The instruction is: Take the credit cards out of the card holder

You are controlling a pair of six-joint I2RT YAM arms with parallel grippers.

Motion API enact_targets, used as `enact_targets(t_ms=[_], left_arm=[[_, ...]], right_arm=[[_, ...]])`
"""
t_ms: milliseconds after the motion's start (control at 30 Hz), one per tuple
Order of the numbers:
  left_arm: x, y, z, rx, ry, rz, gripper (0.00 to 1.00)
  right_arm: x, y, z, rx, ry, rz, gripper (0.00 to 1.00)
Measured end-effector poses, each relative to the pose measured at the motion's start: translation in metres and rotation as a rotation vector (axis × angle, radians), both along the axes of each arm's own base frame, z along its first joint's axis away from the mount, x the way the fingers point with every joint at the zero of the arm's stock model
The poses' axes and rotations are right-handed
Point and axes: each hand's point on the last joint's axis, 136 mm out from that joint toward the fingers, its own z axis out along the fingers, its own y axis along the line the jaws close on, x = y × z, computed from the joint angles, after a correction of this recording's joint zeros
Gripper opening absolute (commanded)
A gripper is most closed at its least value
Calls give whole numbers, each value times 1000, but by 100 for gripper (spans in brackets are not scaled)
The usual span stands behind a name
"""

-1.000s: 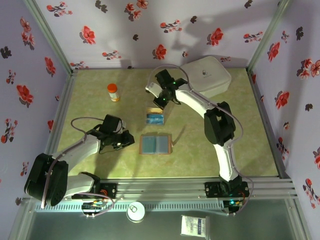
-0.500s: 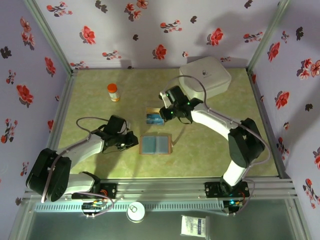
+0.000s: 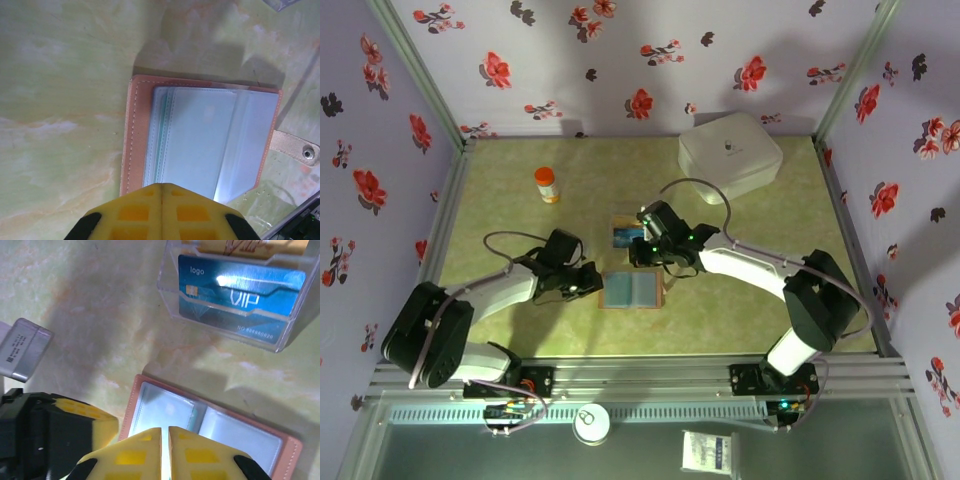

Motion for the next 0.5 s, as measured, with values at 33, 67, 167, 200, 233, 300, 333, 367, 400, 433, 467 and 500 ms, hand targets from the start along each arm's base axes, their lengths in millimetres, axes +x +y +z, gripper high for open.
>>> enact_targets(t_ms=[33,67,167,200,233,300,333,367,400,433,467,500], left_arm=[[0,-2,-1,1,2,-4,4],[1,-4,-2,1,4,-7,3],[3,-9,-3,2,4,-17,2],[4,-10,-3,3,4,-19,2],[4,-10,-4,8,3,-19,2],[5,-9,-5,16,0,-16,2],[5,-9,-5,19,-2,-15,1],[5,-8,-5,24,-5,-12,1],[6,-7,-6,28,-5,-10,1],[6,-6,-6,34,-6,-7,1],[5,-5,-7,41,-4,-5,1],[5,-4,-8,46,-2,-5,1]], right_arm=[[-2,2,-1,12,16,-6,17],[-3,4,-2,21,30,-13,18],[-8,8,-12,34,78,-26,21],[-11,10,-17,36,94,-28,22],[-14,11,-21,37,114,-28,23],[-18,15,-30,40,144,-28,25],[-21,18,-34,42,161,-26,25],[-23,21,-38,44,175,-25,26],[-25,23,-43,43,188,-24,26],[-27,24,-47,41,201,-22,26],[-30,26,-50,40,212,-18,26],[-32,28,-53,40,221,-14,25]])
